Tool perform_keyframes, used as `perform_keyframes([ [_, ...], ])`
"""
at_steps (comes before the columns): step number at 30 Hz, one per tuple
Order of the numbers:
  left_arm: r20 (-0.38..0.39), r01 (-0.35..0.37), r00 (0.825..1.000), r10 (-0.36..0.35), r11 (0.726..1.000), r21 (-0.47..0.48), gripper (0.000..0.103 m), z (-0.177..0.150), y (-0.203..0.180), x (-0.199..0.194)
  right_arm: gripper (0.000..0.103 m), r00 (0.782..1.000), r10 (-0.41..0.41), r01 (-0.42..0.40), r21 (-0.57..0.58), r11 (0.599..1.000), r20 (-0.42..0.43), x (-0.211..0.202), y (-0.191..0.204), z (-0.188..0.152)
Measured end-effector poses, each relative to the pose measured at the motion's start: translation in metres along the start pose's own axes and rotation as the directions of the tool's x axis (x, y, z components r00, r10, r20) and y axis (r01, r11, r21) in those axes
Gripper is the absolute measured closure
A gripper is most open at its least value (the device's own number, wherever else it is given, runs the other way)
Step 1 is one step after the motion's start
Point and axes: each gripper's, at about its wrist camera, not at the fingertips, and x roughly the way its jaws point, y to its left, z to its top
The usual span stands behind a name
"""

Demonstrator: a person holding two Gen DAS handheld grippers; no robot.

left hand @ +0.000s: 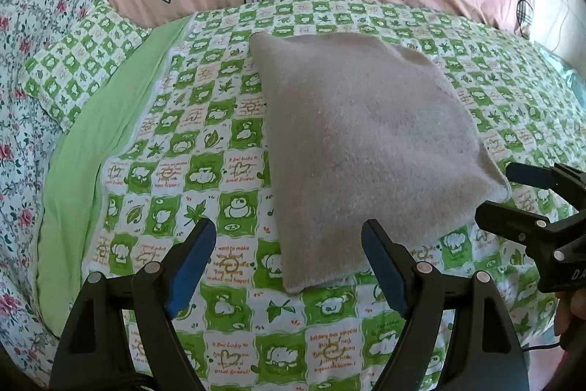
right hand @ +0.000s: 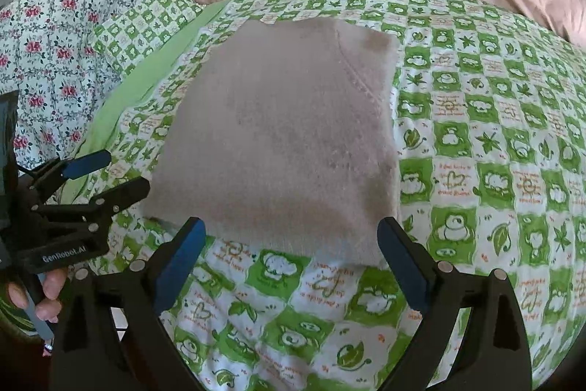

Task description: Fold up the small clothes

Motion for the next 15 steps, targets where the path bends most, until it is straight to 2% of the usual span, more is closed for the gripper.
perform_keyframes([
  [15,0.022,0.007,1.000,-0.007,1.000,-0.027,0.020,0.020,0.009,0.007,0.006,1.000,0.011,-0.011,0.012,1.000,0.008,0.007,-0.006,0.030],
])
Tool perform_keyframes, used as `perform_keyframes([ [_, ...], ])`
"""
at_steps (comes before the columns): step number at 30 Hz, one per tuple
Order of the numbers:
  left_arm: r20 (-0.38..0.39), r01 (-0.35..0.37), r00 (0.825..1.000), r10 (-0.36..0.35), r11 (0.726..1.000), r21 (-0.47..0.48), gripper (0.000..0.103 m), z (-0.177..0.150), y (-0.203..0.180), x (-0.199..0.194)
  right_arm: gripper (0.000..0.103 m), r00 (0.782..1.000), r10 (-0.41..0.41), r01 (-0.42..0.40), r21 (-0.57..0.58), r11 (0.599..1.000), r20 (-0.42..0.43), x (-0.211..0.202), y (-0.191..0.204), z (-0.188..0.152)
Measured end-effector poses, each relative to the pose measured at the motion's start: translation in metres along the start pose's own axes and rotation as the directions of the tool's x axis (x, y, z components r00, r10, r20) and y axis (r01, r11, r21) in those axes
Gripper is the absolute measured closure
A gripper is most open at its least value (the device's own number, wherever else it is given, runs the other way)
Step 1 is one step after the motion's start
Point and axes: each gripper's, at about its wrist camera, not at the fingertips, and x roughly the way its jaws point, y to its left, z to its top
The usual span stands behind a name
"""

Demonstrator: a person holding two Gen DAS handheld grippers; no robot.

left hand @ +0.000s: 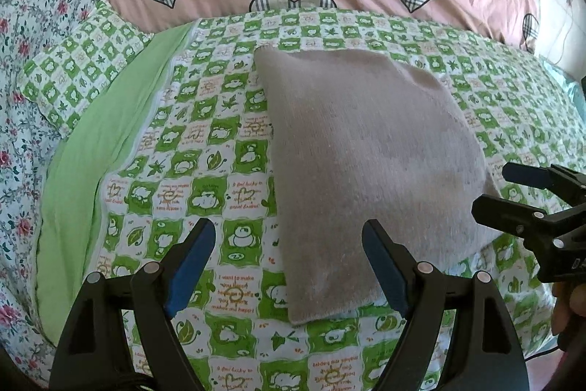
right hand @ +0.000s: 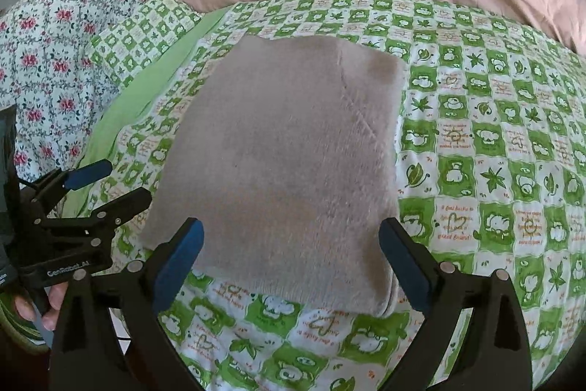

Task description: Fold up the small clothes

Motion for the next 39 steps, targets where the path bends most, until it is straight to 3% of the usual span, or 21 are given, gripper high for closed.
perform_keyframes([
  [39,0.010,0.029,1.000,-0.029,1.000,0.003,0.020,0.000,-0.008,-0.002,0.006,1.000,0.016,-0.015,0.033,0.999,-0.024,0.012,-0.009,0.001],
])
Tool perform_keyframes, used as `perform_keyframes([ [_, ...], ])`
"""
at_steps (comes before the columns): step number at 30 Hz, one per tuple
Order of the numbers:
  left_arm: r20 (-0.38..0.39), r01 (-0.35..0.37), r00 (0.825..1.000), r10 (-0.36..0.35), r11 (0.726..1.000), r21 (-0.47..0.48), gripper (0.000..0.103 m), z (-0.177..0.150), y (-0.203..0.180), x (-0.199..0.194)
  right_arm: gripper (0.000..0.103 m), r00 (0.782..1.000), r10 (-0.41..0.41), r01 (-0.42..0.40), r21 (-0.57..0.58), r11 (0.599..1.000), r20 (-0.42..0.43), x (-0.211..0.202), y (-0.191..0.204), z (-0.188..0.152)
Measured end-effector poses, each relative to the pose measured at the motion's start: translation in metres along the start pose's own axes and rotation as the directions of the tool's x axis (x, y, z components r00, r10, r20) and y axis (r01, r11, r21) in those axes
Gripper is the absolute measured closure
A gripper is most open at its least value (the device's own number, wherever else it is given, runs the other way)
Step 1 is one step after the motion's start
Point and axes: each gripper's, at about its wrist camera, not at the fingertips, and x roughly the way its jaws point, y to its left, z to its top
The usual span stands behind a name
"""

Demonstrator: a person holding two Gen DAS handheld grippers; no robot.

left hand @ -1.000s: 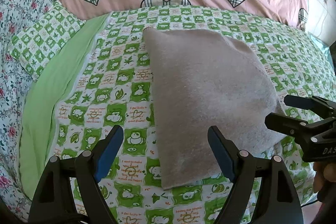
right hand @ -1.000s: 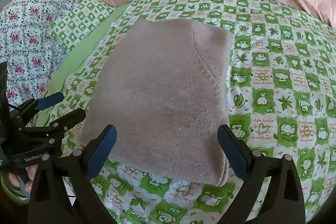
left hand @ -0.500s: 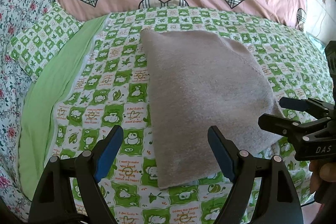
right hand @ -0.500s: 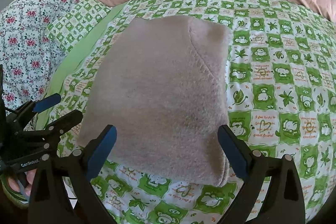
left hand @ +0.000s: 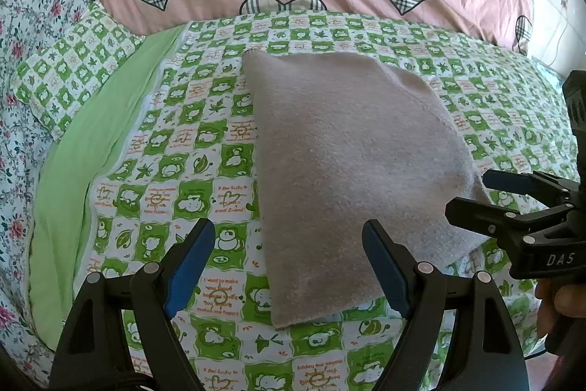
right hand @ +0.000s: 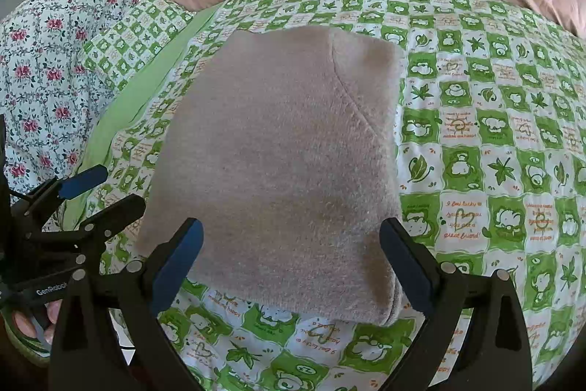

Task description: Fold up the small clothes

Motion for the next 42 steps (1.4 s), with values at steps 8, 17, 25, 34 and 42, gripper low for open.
perform_keyframes([
  [8,0.000,0.003,1.000,-0.003,1.000,-0.004,0.020,-0.0002,0.0003,0.0000,0.006,1.000,0.000,0.000,0.001,1.000,-0.001,0.0005,0.0008,-0.0005],
  [17,0.000,0.004,1.000,-0.004,1.000,-0.005,0.020,-0.0007,-0.0011,-0.0018,0.006,1.000,-0.001,0.001,0.007,1.000,0.000,0.0001,0.0023,-0.0019],
  [25,0.000,-0.005,1.000,0.005,1.000,-0.006,0.020,0.0002,-0.0025,-0.0020,0.006,1.000,0.002,-0.002,0.007,1.000,0.000,-0.0001,0.0014,-0.0014],
  [34,-0.001,0.005,1.000,-0.005,1.000,0.000,0.020,0.0001,-0.0045,-0.0020,0.006,1.000,0.003,-0.003,0.008,1.000,0.000,-0.0010,0.0012,-0.0010],
  [42,-0.001,0.009,1.000,-0.009,1.000,0.001,0.020,0.0001,-0.0047,-0.0018,0.006,1.000,0.006,-0.006,0.005,1.000,-0.002,-0.0009,-0.0006,-0.0002],
])
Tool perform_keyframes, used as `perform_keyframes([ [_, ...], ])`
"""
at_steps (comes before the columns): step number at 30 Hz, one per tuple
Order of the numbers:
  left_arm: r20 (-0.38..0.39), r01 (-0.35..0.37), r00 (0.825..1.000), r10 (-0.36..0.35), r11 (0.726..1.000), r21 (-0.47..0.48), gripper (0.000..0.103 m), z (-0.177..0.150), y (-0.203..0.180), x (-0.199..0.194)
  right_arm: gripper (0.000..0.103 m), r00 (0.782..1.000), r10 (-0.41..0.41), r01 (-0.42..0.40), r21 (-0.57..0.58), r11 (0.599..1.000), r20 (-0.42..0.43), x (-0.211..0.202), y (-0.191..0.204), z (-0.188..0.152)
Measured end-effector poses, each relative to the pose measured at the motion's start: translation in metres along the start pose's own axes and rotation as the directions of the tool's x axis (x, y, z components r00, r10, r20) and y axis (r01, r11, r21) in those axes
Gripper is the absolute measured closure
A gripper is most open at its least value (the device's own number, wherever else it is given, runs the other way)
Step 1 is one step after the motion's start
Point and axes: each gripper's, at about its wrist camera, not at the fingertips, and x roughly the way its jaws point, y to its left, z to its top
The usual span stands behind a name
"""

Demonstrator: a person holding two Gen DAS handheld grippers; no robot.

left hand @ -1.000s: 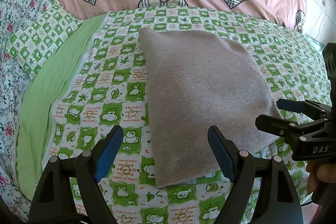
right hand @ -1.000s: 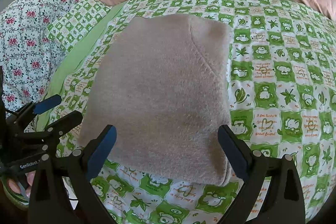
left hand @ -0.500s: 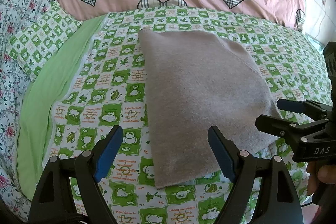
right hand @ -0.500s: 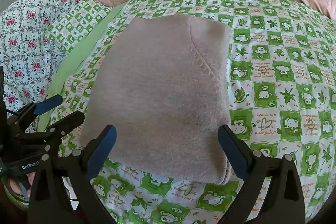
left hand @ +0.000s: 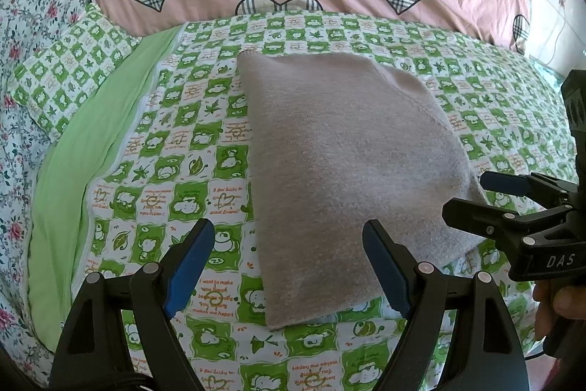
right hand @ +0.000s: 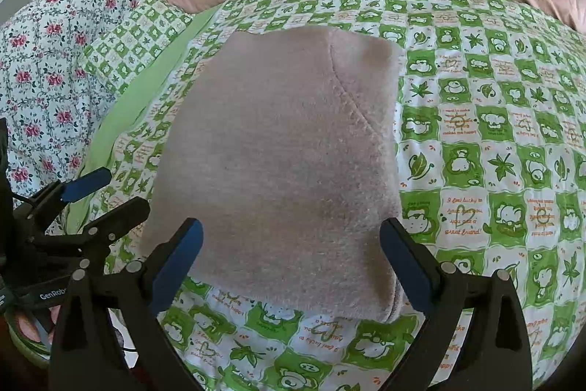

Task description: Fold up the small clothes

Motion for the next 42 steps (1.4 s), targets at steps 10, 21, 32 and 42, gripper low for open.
perform_keyframes([
  [10,0.001,0.000,1.000,0.000,1.000,0.000,0.020,0.0001,0.0005,0.0001,0.006,1.000,0.001,-0.001,0.000,1.000,0.000,-0.0001,0.0005,0.0001],
  [21,0.001,0.000,1.000,0.000,1.000,-0.002,0.020,0.0003,-0.0001,-0.0007,0.006,1.000,0.001,-0.001,0.000,1.000,0.001,-0.0001,0.0001,0.0004],
  [32,0.003,-0.002,1.000,0.002,1.000,-0.002,0.020,0.0009,-0.0003,-0.0011,0.006,1.000,0.001,-0.001,0.001,1.000,0.000,-0.0004,0.0010,-0.0001],
  [42,0.003,-0.003,1.000,0.003,1.000,-0.006,0.020,0.0032,-0.0010,-0.0017,0.006,1.000,0.001,-0.001,0.003,1.000,0.001,-0.0004,0.0011,0.0001],
])
